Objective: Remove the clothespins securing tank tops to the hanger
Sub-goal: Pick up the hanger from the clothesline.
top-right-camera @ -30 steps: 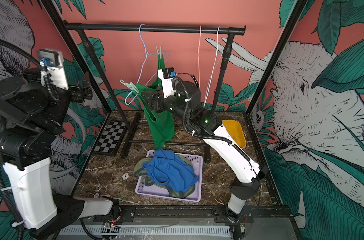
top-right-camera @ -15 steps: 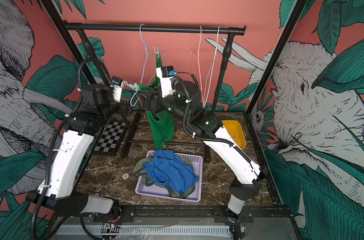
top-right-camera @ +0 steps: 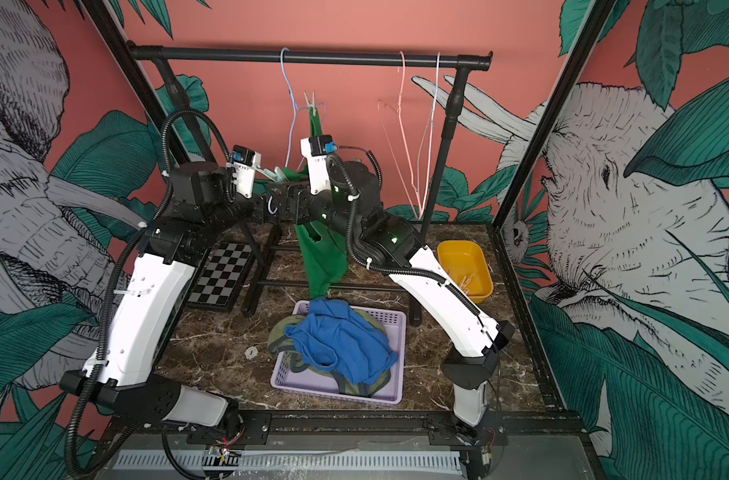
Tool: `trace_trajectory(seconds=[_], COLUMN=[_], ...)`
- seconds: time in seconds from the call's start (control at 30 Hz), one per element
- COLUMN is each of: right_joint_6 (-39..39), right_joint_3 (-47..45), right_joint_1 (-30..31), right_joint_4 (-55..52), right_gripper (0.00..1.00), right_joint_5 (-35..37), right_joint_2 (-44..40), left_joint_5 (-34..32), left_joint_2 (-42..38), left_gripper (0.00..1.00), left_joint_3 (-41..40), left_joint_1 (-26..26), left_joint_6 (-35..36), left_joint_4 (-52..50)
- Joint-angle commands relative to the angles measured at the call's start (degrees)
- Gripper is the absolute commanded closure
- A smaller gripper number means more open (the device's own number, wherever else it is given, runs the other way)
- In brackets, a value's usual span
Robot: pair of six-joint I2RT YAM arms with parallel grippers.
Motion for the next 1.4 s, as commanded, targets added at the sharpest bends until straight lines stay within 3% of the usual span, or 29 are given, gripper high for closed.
trace_trajectory(seconds=[0.0,0.33,0.53,0.7,1.03,1.3,1.37], right_joint_6=[1.28,-0.45,-0.89,-1.04,0.24,-1.1,-1.59], right_joint_3=[1.32,1.07,4.58,4.49,8.11,12.47,12.04], right_joint_1=[1.07,1.38,0.37,-1.28,-5.54,-7.39,-7.78], right_joint_4=[0.25,-6.02,-13.37,-14.11,-16.39,-19.27,-18.88], right_gripper=[0.26,0.35,0.6,0.71,0.77,1.0,1.0], right_joint_5=[0.4,8.56,12.08,11.52,6.91,5.8,5.11], right_joint_2=[-0.23,-1.19,0.22,0.2,2.67,5.28,5.06], left_joint_5=[-2.43,-5.86,-7.36,-8.91,-11.26,-10.59,-11.0], left_joint_2=[1.91,2.29,-1.01,-3.25,-10.64,-13.31,-14.11], left_gripper=[0.01,0.01,0.01,0.01,0.01,0.01,0.01], left_joint_3=[1.97,2.72,-0.73,-0.99,-3.13,1.62,2.52], left_joint_1=[-2.9,-4.5,-4.47,-4.47,-4.4,-4.41,-4.41], left_joint_6=[1.22,2.1,3.76,6.02,11.29,15.19,16.19], left_joint_4=[0.34,-0.39,1.26,0.66,-0.6,-6.18,-7.26])
